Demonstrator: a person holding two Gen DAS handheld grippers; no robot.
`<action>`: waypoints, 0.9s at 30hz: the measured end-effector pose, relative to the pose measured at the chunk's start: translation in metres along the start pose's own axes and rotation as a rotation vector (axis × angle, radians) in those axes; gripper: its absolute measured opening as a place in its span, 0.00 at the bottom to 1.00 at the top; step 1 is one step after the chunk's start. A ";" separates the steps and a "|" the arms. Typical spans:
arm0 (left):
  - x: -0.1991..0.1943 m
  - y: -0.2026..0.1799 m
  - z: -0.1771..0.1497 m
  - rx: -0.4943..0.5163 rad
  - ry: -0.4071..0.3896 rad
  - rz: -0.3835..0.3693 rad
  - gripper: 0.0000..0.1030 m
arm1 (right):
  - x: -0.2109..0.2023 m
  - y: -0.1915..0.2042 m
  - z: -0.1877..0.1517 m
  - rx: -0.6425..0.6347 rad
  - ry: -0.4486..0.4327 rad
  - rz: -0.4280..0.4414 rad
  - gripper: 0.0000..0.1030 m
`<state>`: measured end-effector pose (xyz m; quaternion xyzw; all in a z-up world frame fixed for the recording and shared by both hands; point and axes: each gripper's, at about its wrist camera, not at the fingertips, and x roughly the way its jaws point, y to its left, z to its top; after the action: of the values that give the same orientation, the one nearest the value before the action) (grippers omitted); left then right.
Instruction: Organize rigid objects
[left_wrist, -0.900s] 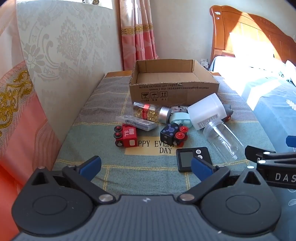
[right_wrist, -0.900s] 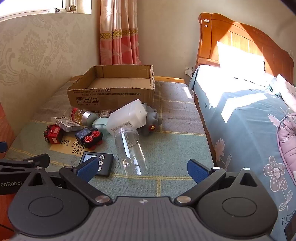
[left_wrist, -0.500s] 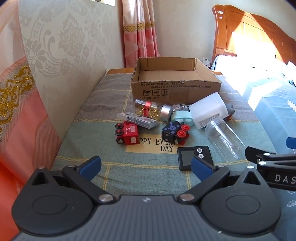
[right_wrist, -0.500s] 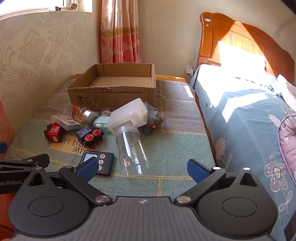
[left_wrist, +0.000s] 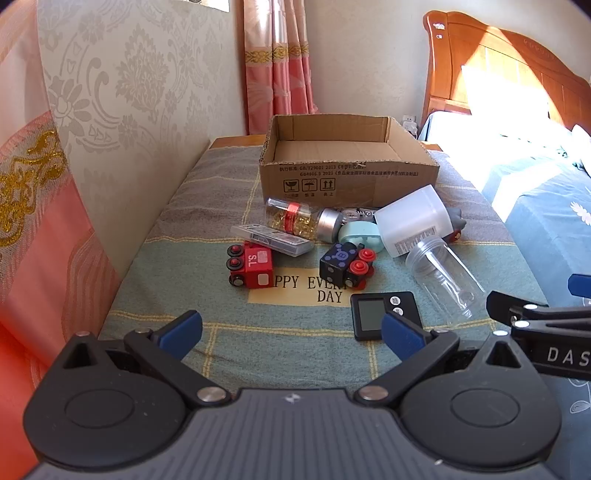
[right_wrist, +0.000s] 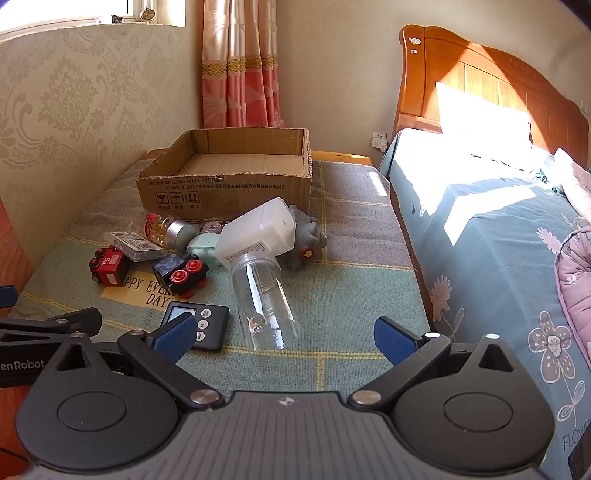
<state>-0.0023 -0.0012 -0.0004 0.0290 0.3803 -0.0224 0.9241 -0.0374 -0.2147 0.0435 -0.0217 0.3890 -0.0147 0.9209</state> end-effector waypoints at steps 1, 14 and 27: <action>0.000 -0.001 0.000 0.000 0.001 0.000 1.00 | -0.001 -0.001 0.002 0.000 0.000 0.004 1.00; 0.001 -0.001 0.004 -0.001 0.006 0.001 1.00 | -0.001 -0.001 0.004 0.000 -0.001 0.009 1.00; 0.006 0.003 0.004 -0.011 0.016 -0.004 1.00 | 0.000 -0.002 0.003 0.002 -0.002 0.011 1.00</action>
<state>0.0050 0.0016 -0.0014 0.0233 0.3881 -0.0222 0.9211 -0.0349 -0.2165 0.0459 -0.0186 0.3883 -0.0100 0.9213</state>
